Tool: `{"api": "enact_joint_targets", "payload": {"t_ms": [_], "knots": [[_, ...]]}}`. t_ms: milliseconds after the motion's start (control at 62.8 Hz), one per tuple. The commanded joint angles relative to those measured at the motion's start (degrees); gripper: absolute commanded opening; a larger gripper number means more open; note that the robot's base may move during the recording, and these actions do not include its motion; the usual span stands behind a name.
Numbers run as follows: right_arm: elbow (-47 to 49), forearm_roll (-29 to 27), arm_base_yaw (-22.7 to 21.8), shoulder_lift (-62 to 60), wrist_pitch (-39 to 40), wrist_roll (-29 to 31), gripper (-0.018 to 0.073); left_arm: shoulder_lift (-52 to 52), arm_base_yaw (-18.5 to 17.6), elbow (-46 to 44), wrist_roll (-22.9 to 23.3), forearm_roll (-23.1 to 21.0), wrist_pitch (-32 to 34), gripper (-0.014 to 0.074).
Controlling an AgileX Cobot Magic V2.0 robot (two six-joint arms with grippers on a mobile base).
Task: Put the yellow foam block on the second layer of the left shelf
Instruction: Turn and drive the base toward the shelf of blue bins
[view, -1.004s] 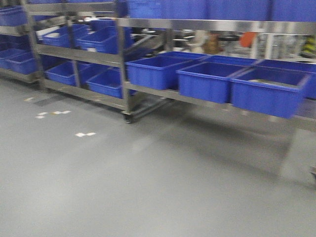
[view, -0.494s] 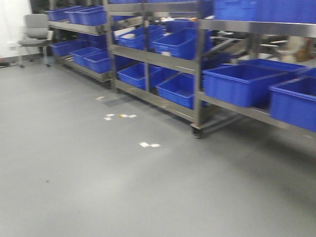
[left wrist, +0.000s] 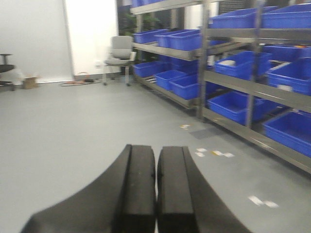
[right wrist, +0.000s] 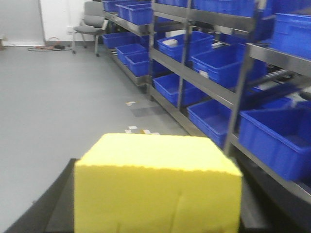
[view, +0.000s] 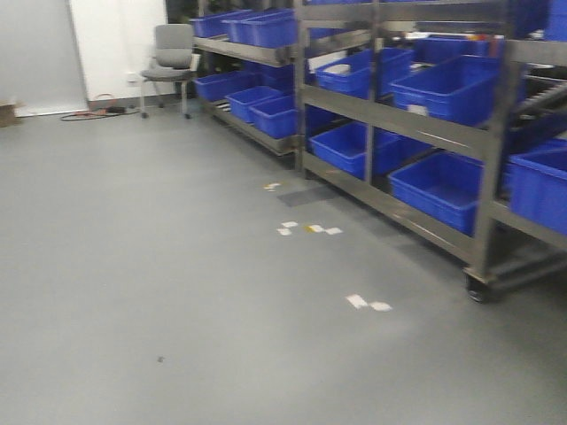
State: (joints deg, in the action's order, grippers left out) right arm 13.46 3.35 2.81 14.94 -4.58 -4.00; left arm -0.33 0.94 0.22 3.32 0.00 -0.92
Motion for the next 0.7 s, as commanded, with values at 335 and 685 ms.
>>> {"api": "enact_joint_targets", "payload": {"t_ms": [335,685], "knots": [[1.7,0.0,-0.3,0.5,5.2,0.4,0.0484,-1.0,-0.3,1.5,0.2,-0.3,4.6,0.0124],[1.7,0.0,-0.3,0.5,5.3,0.4,0.0484,-1.0,-0.3,1.5,0.2,-0.3,4.6,0.0124]]}}
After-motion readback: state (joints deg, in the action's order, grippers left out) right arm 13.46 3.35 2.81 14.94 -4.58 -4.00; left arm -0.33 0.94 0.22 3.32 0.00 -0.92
